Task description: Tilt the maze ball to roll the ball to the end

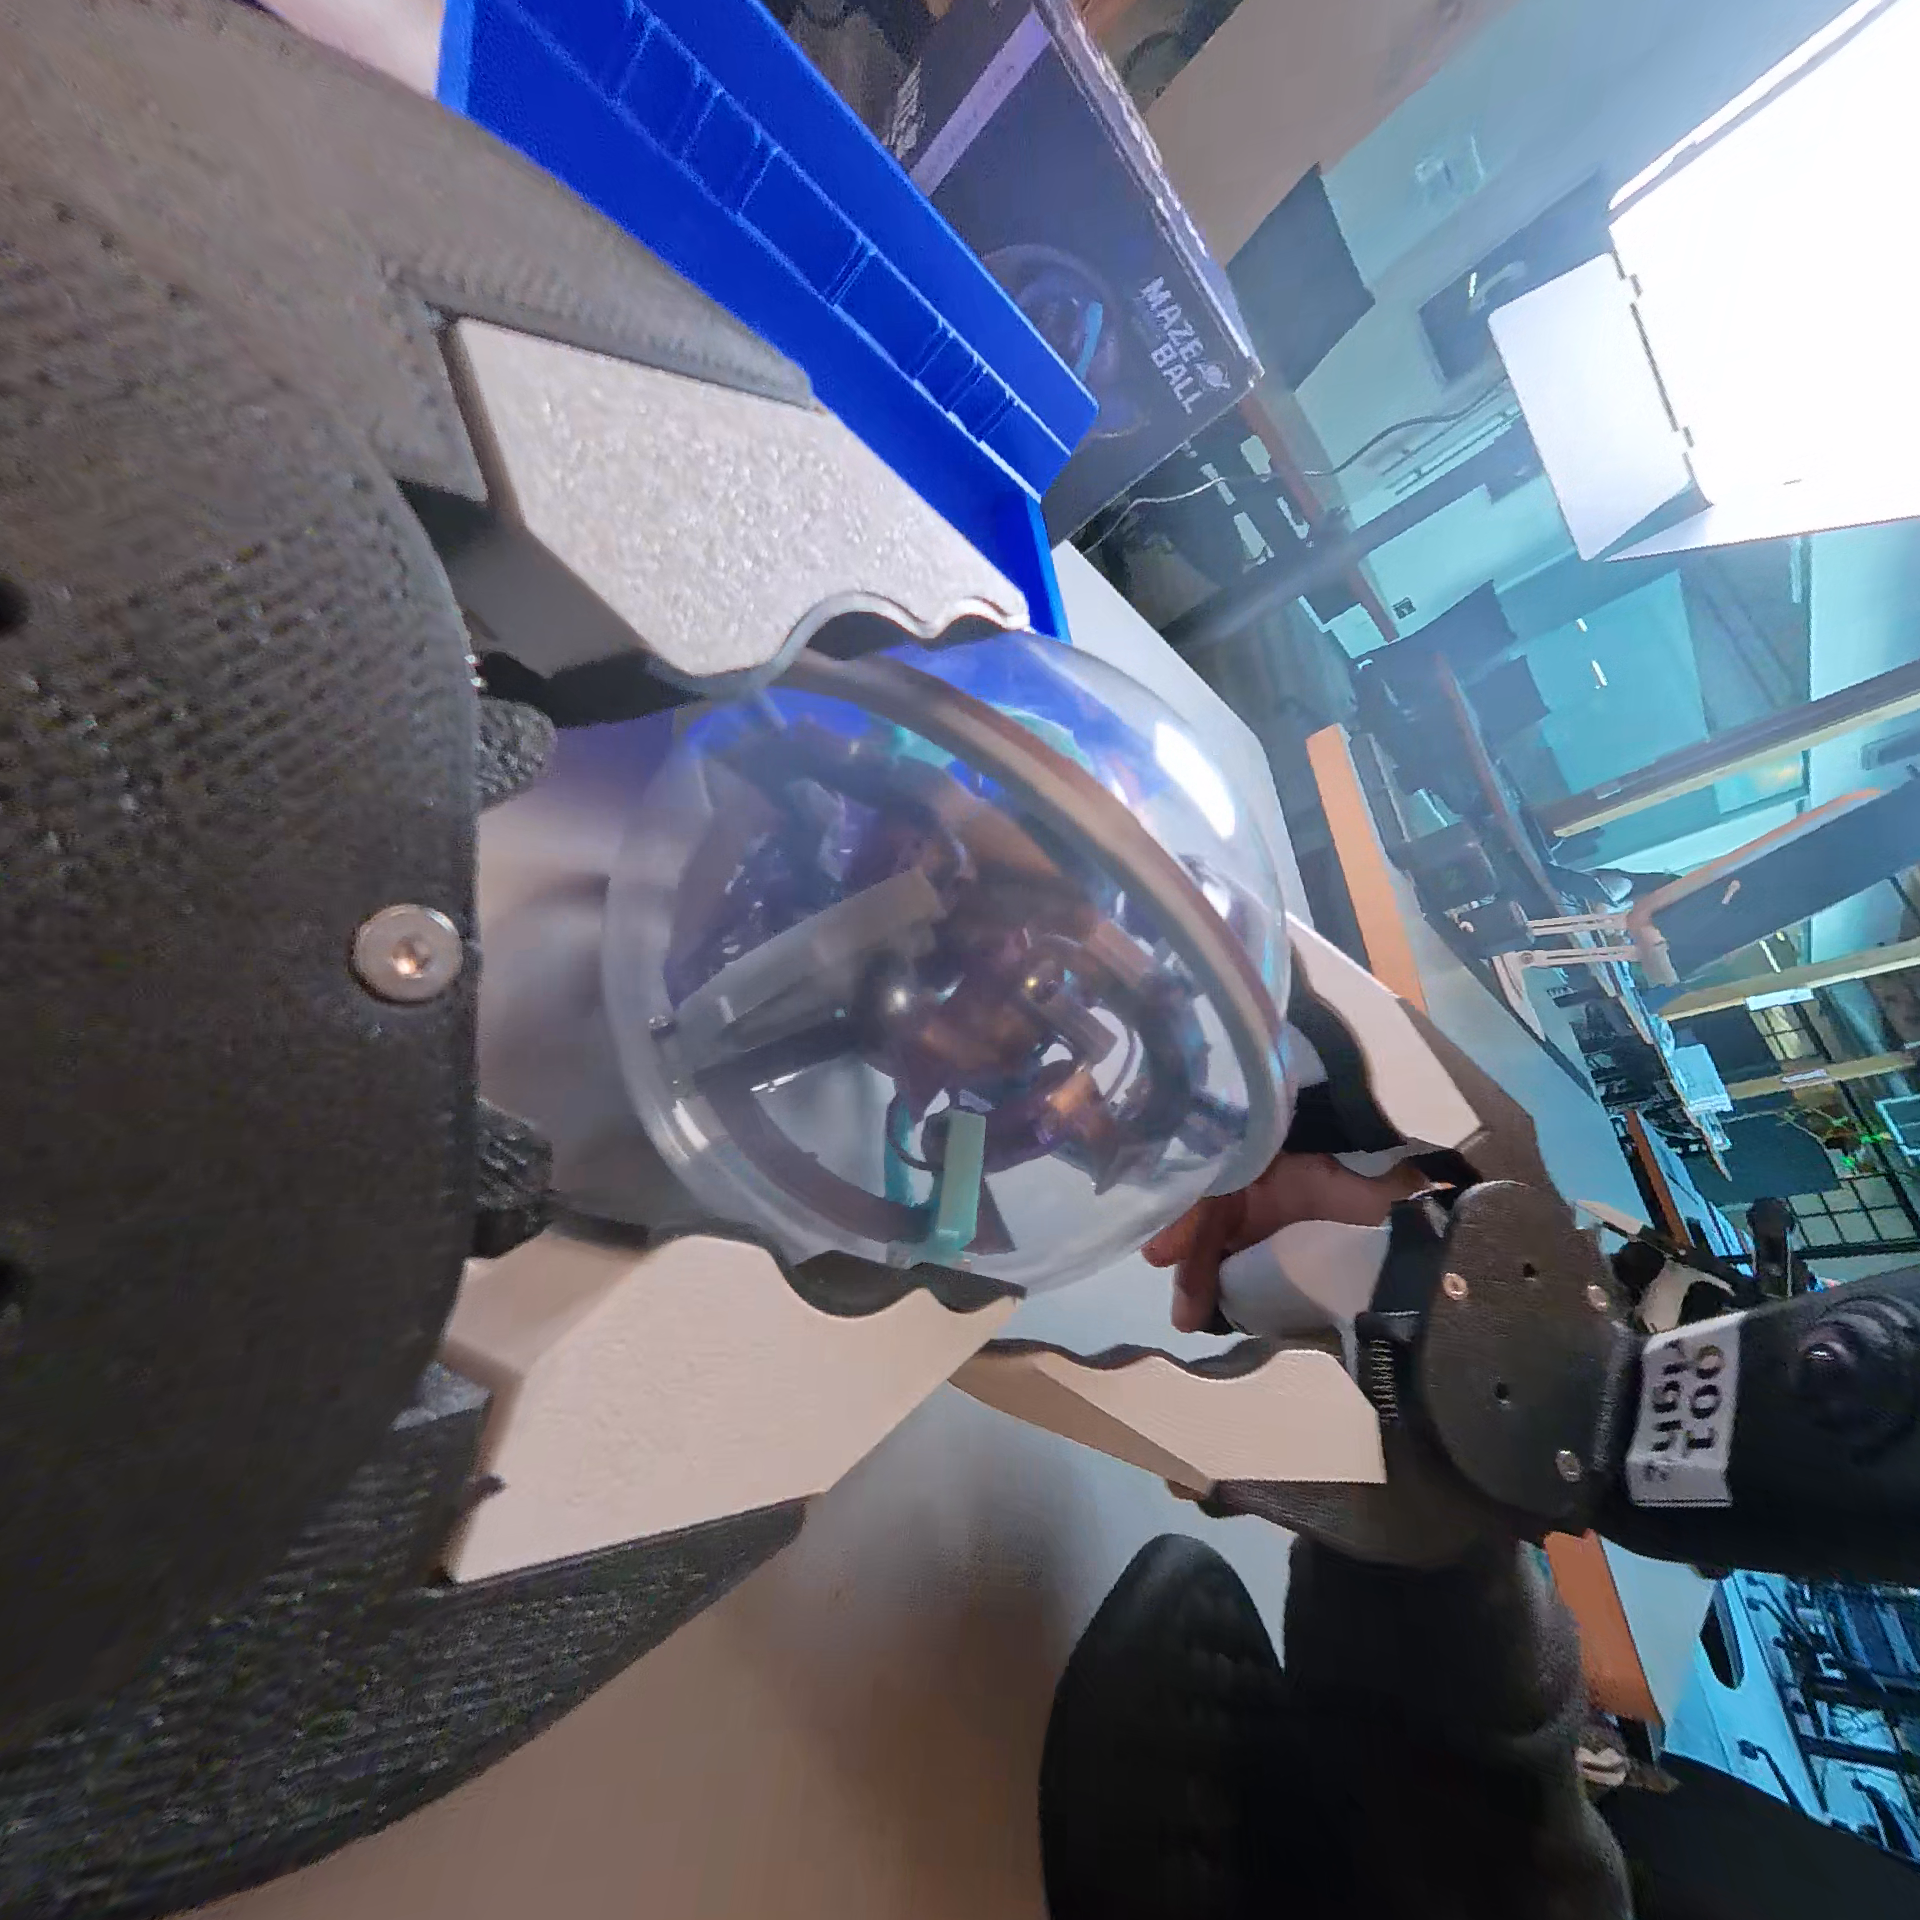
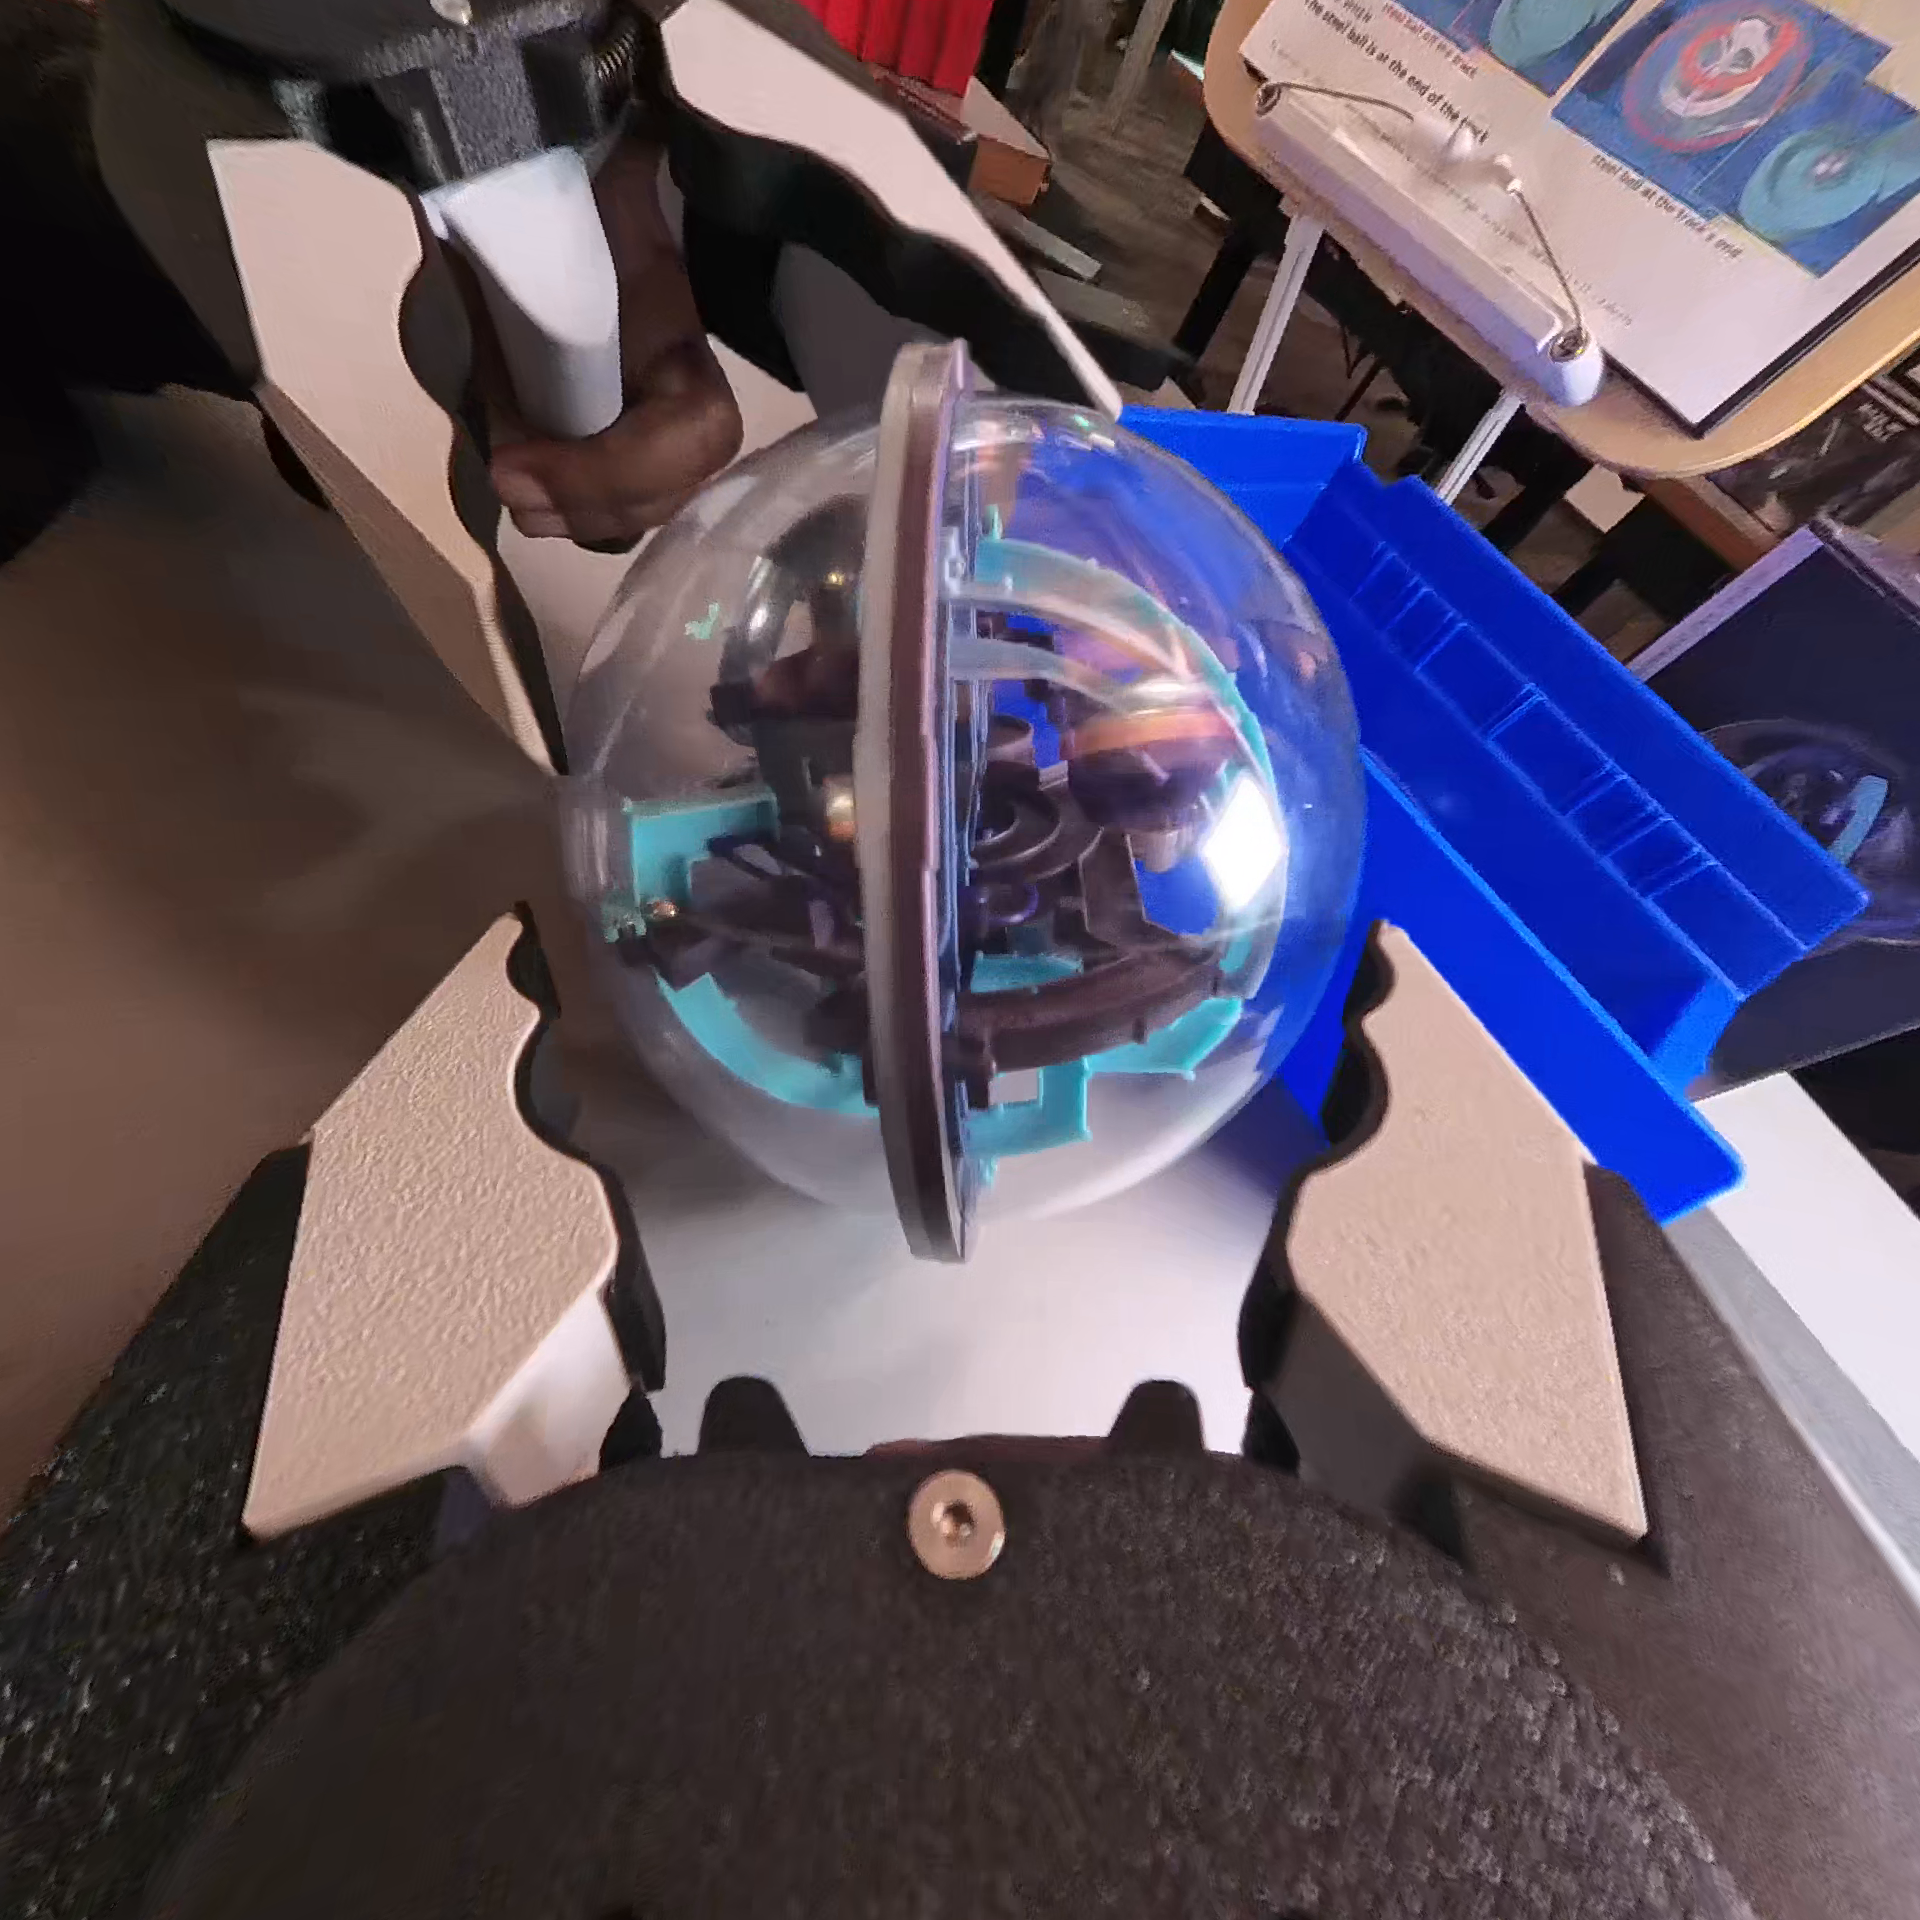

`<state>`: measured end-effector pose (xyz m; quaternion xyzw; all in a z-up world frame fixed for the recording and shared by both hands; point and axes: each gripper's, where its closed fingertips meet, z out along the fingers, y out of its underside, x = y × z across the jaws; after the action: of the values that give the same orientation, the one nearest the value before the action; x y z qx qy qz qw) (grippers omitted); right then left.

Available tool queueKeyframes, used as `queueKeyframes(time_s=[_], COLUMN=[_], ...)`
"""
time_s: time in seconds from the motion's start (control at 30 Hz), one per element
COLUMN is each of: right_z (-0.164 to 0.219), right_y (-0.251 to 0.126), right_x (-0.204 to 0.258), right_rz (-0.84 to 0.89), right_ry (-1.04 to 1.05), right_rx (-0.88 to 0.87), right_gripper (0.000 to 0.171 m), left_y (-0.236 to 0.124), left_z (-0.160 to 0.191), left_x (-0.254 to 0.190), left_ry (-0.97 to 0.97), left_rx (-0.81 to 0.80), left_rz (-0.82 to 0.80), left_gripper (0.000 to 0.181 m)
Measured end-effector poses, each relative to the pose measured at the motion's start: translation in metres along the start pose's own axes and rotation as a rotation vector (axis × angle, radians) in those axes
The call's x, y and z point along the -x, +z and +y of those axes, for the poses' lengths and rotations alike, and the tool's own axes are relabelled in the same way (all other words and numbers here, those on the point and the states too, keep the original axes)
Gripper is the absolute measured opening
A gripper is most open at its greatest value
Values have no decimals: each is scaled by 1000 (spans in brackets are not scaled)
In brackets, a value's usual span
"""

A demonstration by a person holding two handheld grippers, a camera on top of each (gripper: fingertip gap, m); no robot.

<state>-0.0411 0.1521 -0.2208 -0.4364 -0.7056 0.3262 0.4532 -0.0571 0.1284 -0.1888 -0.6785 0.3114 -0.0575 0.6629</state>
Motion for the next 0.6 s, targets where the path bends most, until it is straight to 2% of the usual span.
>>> queueKeyframes(time_s=[0.13,0.2,0.33,0.47,0.6], right_z=[14,19,18,15,23], right_y=[5,3,2,5,7], right_x=[-6,-10,-12,-4,19], right_rz=[-24,-39,-88,-132,-213], right_ry=[86,149,298,412,323], right_rx=[-28,-45,-101,-113,-43], right_gripper=[143,142,140,140,137], left_y=[-2,-7,7,8,-9], left_z=[-3,10,55,48,40], left_x=[10,16,8,8,8], left_ry=[-127,-207,-225,-252,-323], left_rx=[-11,14,153,115,34], left_rz=[20,41,67,92,164], left_gripper=[139,145,145,145,144])
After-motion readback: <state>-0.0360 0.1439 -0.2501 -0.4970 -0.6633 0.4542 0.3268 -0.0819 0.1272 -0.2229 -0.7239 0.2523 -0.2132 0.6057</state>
